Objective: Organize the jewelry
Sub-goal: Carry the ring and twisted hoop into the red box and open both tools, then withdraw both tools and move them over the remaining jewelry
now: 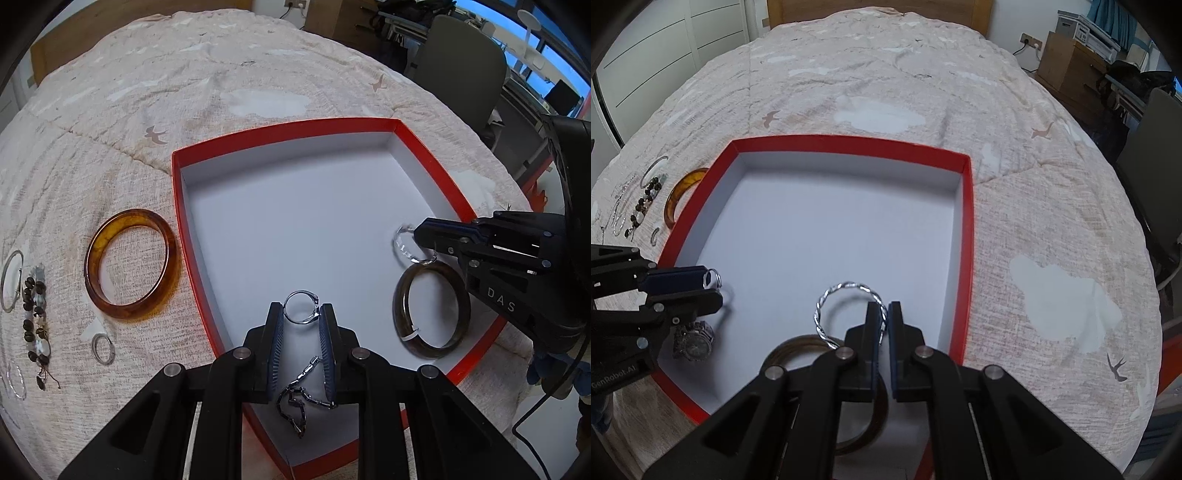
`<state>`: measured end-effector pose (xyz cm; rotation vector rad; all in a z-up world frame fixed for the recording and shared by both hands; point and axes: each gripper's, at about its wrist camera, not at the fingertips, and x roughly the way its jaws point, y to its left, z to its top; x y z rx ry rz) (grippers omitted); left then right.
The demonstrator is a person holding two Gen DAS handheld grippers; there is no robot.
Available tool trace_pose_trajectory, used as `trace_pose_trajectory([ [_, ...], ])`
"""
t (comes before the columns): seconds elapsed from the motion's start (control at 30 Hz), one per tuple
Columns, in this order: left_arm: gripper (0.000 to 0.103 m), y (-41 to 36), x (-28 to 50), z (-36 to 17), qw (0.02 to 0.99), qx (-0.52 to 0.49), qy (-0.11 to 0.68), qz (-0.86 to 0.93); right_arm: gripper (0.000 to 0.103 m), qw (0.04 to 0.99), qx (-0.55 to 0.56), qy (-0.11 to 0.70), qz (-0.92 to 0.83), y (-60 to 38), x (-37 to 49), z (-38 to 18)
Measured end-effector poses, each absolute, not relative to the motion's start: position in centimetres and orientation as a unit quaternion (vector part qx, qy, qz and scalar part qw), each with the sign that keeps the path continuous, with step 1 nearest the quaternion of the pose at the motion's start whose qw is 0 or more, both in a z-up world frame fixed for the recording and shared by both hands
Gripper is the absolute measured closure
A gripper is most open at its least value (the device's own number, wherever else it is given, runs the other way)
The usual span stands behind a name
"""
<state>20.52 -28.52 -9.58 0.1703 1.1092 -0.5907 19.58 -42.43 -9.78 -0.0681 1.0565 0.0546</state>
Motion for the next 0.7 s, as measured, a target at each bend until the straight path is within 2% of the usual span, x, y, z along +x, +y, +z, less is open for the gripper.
trace_pose_trajectory([
  [0.13, 0.079, -28.4, 20.5, -9.5, 0.806, 0.078, 0.518, -0.277, 0.097, 0.861, -0.04, 0.507, 0.022, -42.5, 19.5, -9.8],
  [0.23, 0.065, -28.2, 20.2, -8.8, 0.81, 0.075, 0.512, -0.276, 0.086, 0.863, -0.037, 0.503, 0.023, -42.5, 19.1, -9.2],
  [0.27, 0.064, -28.1, 20.1, -8.5, 0.811, 0.074, 0.51, -0.277, 0.08, 0.865, -0.036, 0.5, 0.023, -42.5, 18.8, -8.8],
  [0.33, 0.06, -28.0, 19.7, -7.7, 0.815, 0.073, 0.504, -0.277, 0.078, 0.87, -0.033, 0.491, 0.023, -42.6, 18.1, -7.8],
  [0.7, 0.058, -24.7, 15.4, -0.8, 0.846, 0.051, 0.454, -0.276, 0.078, 0.906, -0.016, 0.423, -0.001, -42.8, 12.1, 0.8],
])
